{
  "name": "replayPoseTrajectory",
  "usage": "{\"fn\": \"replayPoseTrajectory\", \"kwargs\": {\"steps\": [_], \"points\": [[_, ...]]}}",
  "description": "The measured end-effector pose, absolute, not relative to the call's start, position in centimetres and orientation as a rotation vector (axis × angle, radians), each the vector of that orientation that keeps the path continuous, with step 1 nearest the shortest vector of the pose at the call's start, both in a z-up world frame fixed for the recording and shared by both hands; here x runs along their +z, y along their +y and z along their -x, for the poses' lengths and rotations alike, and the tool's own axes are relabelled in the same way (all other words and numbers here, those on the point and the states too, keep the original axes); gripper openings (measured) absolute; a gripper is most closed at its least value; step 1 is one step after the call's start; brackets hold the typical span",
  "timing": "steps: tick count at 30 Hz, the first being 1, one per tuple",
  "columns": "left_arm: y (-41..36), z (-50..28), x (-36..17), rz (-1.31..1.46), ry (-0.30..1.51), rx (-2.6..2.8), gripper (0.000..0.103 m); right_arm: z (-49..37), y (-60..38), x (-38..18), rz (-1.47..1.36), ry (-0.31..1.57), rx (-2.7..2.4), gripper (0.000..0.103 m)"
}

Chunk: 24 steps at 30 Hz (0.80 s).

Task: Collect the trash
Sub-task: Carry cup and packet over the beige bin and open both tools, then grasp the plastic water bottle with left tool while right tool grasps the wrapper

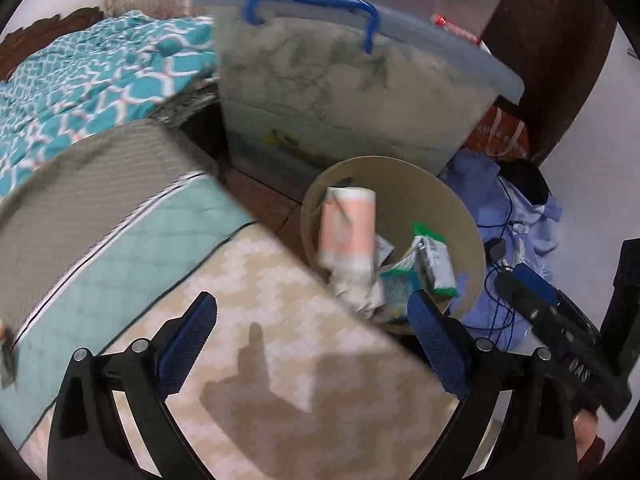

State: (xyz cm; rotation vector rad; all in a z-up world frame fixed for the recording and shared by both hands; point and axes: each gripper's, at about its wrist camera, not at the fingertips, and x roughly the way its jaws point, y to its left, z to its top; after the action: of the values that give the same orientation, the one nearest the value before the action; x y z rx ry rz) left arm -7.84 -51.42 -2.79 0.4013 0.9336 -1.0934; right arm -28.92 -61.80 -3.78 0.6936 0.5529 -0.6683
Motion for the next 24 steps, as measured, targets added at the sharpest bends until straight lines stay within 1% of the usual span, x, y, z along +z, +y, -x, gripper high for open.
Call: {"fn": "replayPoseTrajectory", "kwargs": {"steps": [5,10,13,17,18,21,24], "points": [[-43.3,5.3,-3.5,-0.352,0.971,-1.013,0.092,26.6,-58.4,-3.8,-0.695,0.585,-0.534,0.082],[-31.7,2.0,-4.3,-0.307,1.006,-0.86,0.091,21.9,-54.5,-2.7,-0.644,0.619,-0.364,0.082],[-24.2,-0.2,-3.1,-0.279,0.956,-0.733,0.092,18.2,-51.3,-2.3,-0.602,0.662,-0.258,0.081],[-16.3,-4.1,-0.9,-0.295,0.862,-0.516,0.093,12.5,-47.0,-2.1,-0.561,0.725,-0.13,0.081],[-15.1,-5.2,-0.6,-0.299,0.85,-0.468,0.095,11.3,-46.1,-2.1,-0.55,0.737,-0.105,0.081],[-12.9,-9.3,-0.2,-0.314,0.843,-0.397,0.095,7.0,-43.4,-1.9,-0.528,0.765,-0.023,0.081],[-14.2,-12.7,-1.5,-0.425,0.866,-0.387,0.095,2.1,-41.8,-1.9,-0.533,0.794,0.034,0.081]]}}
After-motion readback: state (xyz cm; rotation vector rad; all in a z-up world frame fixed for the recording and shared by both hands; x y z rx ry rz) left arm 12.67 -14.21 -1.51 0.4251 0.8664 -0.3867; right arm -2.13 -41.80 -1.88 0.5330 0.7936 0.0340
